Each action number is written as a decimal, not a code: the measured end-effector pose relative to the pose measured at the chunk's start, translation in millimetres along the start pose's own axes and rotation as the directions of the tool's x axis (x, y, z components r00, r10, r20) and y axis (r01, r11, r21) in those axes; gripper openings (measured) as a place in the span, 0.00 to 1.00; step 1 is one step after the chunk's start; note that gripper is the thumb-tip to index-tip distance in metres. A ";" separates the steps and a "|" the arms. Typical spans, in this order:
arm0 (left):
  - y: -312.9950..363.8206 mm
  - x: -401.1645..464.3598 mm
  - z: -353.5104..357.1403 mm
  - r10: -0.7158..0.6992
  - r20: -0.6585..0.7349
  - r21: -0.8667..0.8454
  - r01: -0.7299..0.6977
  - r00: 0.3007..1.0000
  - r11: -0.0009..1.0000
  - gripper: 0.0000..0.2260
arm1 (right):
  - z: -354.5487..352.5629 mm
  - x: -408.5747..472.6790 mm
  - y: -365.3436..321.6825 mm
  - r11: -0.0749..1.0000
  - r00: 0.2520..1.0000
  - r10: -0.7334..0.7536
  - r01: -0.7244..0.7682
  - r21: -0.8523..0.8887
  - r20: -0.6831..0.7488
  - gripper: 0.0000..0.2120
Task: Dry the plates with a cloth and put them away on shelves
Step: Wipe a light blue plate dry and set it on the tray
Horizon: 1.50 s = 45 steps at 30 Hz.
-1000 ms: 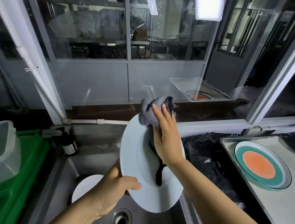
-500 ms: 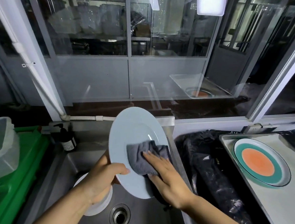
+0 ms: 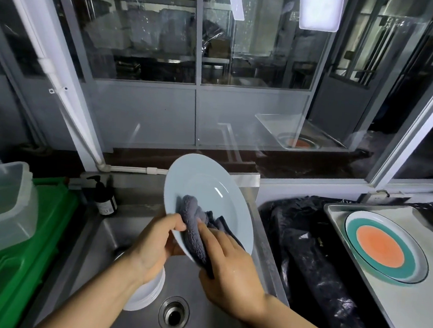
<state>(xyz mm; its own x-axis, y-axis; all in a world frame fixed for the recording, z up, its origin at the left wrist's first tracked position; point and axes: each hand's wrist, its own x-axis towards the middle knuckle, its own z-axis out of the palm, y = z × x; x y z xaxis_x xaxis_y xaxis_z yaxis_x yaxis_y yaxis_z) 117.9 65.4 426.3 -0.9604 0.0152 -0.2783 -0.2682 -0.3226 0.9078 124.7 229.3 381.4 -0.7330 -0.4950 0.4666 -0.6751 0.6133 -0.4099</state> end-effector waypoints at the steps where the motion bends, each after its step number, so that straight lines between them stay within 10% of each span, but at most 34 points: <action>1: 3.4 -0.5 0.1 0.003 -0.001 0.001 -0.003 1.000 1.000 0.20 | -2.0 3.6 -1.1 1.000 1.000 -0.005 0.005 -0.001 -0.008 0.38; 9: 13.1 6.0 4.5 0.065 -0.034 0.155 -0.059 0.997 0.986 0.44 | -44.2 34.3 -11.4 0.844 0.979 0.160 -0.203 0.496 0.128 0.33; 17: -6.4 6.3 -6.8 0.112 -0.003 0.473 -0.098 0.994 0.876 0.24 | -61.0 48.1 6.2 0.406 0.864 0.462 -0.407 0.818 0.201 0.30; 24: -38.5 19.3 -46.9 -0.024 -0.329 0.391 0.159 0.944 0.907 0.29 | -67.0 32.8 31.1 0.063 0.748 0.581 -0.434 0.899 0.320 0.27; 28: -43.8 25.2 -59.1 -0.255 -0.254 0.058 0.278 0.933 0.959 0.25 | -70.8 28.4 37.5 -0.062 0.736 0.566 -0.411 0.910 0.371 0.27; 37: -35.5 22.2 -50.1 -0.220 -0.037 -0.311 0.198 0.975 0.930 0.19 | -72.5 28.3 62.8 -0.058 0.672 0.670 -0.374 0.925 0.314 0.24; 41: -24.8 20.1 -35.6 -0.119 -0.044 -0.302 0.101 0.992 0.948 0.17 | -58.5 26.7 77.6 0.158 0.591 0.791 -0.447 0.880 0.158 0.17; 45: -21.0 16.8 -24.7 -0.132 -0.075 -0.247 0.110 0.988 0.963 0.19 | -46.4 36.2 76.3 0.467 0.737 0.675 -0.470 0.749 0.041 0.22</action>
<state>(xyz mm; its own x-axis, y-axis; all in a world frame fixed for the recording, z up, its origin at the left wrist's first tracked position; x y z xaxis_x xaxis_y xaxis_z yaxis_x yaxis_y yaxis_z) 109.3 49.1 394.9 -0.9079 -0.0134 -0.4190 -0.3453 -0.5429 0.7656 50.5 286.8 403.4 -0.9991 0.0236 0.0347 -0.0333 0.0581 -0.9978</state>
